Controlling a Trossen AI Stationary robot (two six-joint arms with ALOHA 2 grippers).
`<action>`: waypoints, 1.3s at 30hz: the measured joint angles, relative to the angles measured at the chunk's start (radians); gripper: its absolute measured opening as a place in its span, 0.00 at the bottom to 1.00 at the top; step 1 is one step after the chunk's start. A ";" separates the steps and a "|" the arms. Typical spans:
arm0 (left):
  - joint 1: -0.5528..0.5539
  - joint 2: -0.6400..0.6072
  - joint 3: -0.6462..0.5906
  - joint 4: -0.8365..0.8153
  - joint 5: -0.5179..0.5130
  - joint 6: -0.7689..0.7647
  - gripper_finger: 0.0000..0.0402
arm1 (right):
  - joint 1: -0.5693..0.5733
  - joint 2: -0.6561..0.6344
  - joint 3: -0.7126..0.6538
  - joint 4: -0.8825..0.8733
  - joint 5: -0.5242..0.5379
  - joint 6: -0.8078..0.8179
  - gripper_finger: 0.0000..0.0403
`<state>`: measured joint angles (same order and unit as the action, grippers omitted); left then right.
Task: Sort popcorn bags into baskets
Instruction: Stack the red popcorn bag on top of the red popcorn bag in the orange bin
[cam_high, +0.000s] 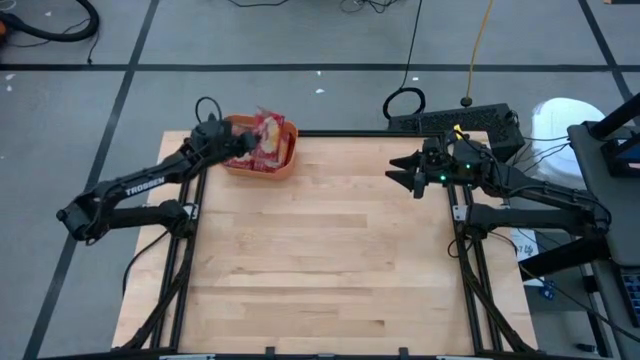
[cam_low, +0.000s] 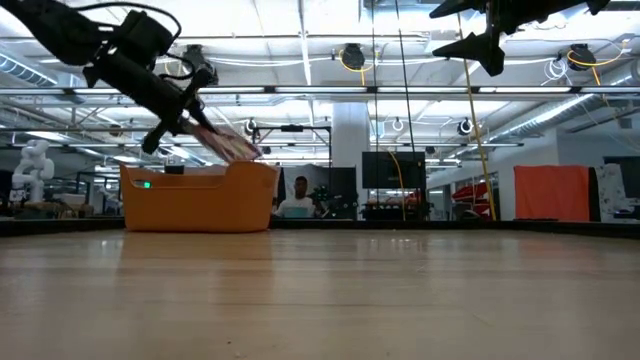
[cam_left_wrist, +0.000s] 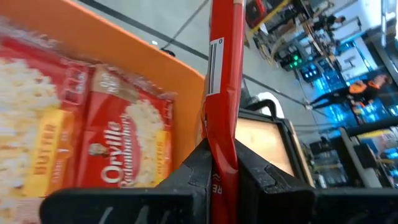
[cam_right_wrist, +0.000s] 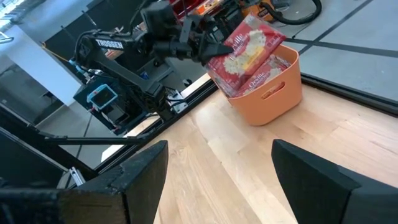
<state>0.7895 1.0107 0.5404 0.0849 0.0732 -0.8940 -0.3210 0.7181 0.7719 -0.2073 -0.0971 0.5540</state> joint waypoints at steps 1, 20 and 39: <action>0.000 0.000 -0.016 0.016 -0.013 -0.005 0.10 | 0.000 0.000 0.000 0.000 0.000 0.001 0.69; 0.000 0.024 -0.145 0.160 0.005 -0.011 0.10 | 0.000 0.000 0.000 0.001 0.052 -0.016 0.69; 0.000 0.161 -0.144 0.251 0.036 -0.025 0.30 | 0.000 0.000 0.000 0.001 0.049 -0.013 0.69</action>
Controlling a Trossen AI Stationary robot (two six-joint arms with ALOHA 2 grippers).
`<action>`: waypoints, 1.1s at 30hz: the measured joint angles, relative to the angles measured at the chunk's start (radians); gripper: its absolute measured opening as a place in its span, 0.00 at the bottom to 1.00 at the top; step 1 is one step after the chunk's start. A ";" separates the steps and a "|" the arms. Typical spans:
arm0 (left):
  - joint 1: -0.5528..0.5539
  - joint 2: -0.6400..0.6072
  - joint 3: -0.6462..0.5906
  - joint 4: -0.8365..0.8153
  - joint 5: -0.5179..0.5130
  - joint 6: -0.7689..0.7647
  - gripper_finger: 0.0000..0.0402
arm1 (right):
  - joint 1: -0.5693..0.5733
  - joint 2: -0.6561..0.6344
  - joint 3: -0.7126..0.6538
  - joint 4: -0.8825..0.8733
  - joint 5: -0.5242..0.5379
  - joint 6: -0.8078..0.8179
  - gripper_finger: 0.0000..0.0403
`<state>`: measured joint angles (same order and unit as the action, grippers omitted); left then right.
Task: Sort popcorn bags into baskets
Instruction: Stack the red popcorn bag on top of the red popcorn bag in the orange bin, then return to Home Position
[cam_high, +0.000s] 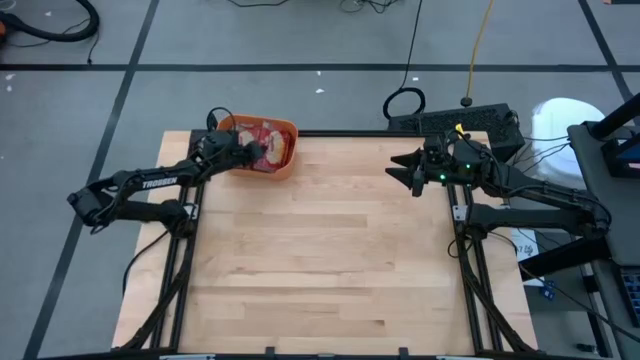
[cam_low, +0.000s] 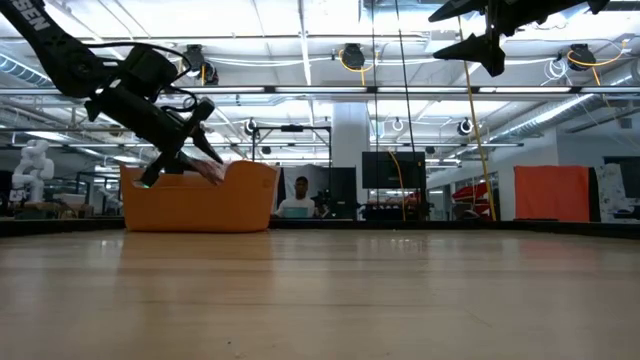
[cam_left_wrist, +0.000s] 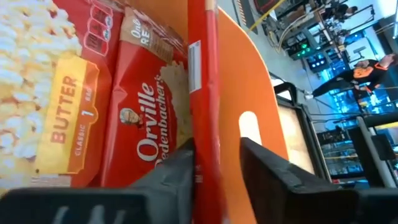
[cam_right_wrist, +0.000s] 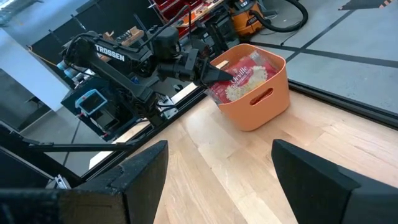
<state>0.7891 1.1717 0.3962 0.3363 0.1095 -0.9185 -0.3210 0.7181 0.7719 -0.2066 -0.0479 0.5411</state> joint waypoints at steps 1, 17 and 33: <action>0.000 0.000 0.000 0.000 -0.007 0.004 0.33 | 0.000 0.000 0.000 0.000 0.000 0.000 0.69; 0.018 -0.148 0.001 -0.108 -0.031 0.022 0.57 | 0.000 0.000 0.000 0.000 -0.001 0.006 0.69; 0.018 -0.349 0.255 -0.215 0.075 0.403 0.31 | 0.000 0.000 0.000 0.008 -0.005 -0.035 0.69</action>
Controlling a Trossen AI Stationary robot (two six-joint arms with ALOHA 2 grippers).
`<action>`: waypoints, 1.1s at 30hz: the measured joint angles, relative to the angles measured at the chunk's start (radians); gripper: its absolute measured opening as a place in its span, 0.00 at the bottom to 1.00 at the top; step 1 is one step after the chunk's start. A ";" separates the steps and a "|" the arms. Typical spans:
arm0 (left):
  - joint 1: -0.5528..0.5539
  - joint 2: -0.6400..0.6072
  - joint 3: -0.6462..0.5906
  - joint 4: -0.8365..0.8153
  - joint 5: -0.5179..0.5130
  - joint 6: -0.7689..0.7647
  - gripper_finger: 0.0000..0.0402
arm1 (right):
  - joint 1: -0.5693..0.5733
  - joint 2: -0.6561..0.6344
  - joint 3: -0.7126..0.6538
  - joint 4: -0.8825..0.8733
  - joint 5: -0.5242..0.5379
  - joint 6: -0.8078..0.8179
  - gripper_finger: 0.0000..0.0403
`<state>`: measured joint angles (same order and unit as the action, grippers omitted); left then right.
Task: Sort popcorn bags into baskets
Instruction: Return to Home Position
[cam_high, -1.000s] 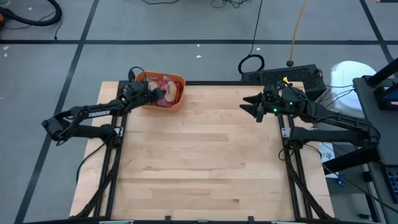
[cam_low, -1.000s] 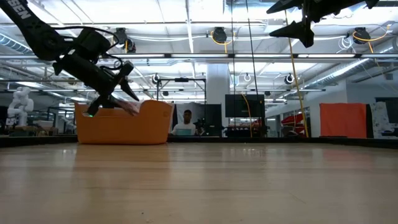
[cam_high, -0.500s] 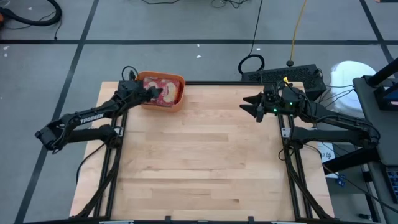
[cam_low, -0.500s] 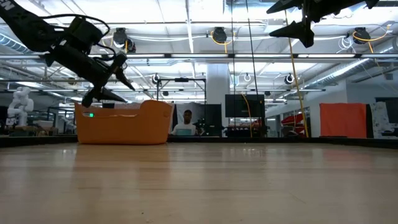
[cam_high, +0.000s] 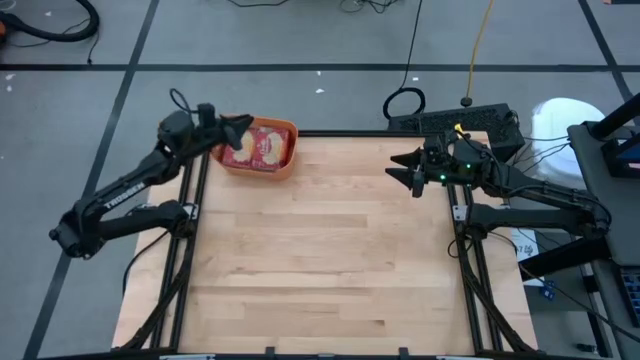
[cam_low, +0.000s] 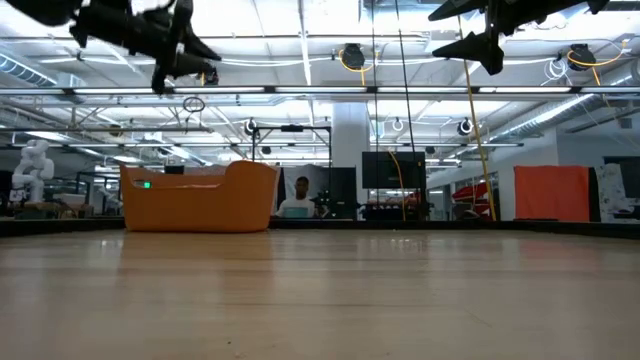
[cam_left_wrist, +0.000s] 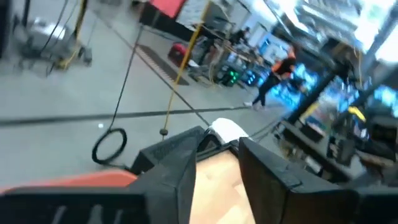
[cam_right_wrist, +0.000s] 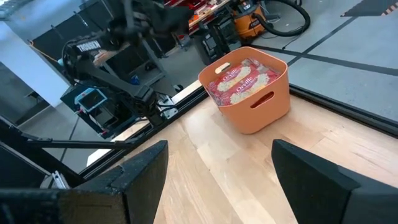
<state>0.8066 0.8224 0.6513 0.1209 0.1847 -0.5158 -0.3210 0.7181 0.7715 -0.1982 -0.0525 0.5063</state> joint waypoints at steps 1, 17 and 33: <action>0.000 -0.001 0.029 -0.032 0.012 0.038 0.29 | 0.000 0.000 0.000 0.000 0.000 -0.001 0.69; -0.009 0.001 0.212 -0.061 0.051 0.182 0.02 | 0.000 -0.014 0.000 0.090 -0.055 -0.247 0.52; -0.172 -0.062 0.211 -0.035 0.097 0.168 0.01 | 0.000 -0.058 0.000 0.173 -0.231 -0.443 0.03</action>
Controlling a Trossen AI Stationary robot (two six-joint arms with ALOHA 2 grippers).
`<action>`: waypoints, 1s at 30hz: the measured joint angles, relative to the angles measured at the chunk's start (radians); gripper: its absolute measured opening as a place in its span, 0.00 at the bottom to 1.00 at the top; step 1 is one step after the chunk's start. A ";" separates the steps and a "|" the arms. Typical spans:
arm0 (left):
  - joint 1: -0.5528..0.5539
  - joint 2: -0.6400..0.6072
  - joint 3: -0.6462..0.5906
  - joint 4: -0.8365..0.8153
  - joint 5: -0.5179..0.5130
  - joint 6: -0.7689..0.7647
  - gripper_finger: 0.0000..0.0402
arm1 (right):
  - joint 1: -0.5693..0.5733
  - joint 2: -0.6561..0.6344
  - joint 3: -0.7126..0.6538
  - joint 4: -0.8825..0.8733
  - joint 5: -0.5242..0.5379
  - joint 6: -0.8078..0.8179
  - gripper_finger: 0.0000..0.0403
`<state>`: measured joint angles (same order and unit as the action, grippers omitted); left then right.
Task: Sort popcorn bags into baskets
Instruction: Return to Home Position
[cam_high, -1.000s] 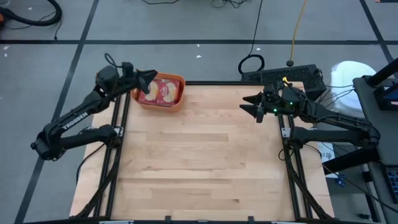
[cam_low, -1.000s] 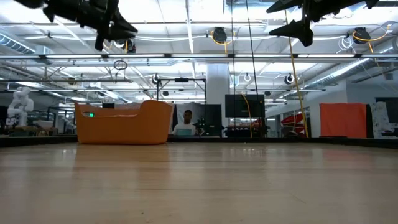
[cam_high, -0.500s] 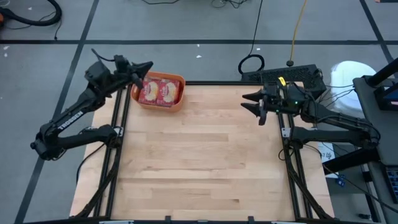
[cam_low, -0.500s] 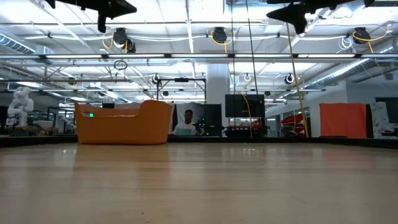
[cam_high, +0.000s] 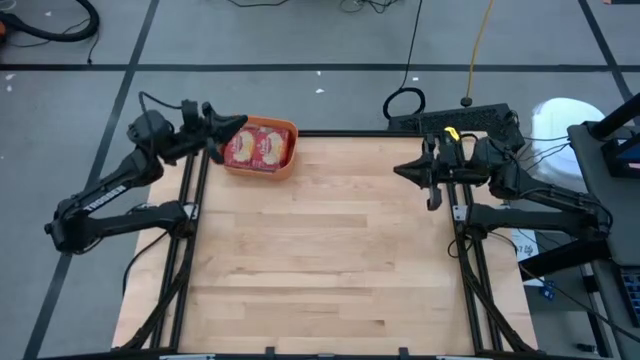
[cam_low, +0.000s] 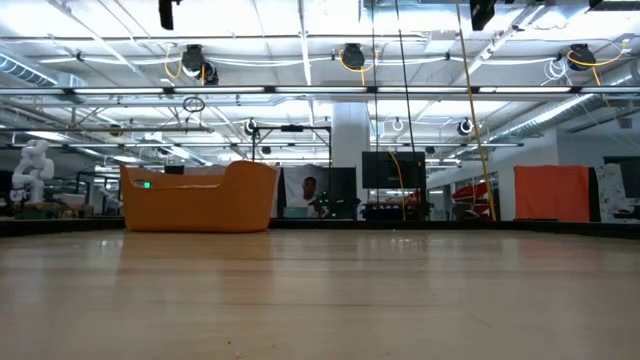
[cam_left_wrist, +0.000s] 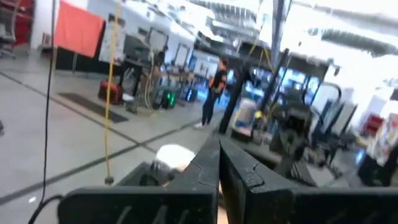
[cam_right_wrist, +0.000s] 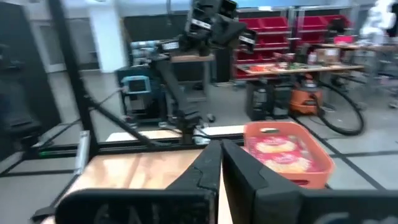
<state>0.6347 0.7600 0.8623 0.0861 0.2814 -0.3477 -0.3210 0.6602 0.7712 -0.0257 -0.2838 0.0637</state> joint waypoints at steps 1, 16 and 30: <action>-0.023 -0.015 0.000 -0.034 -0.015 0.016 0.01 | 0.000 -0.002 0.000 -0.001 -0.012 -0.001 0.03; -0.252 -0.113 0.000 -0.342 -0.284 0.138 0.03 | -0.007 -0.005 0.000 -0.001 -0.029 -0.187 0.00; -0.239 -0.110 -0.002 -0.433 -0.254 0.329 0.02 | -0.007 0.004 0.000 0.018 -0.017 -0.158 0.00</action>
<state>0.3953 0.6500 0.8604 -0.3472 0.0278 -0.0184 -0.3276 0.6646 0.7712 -0.0079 -0.3010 -0.0943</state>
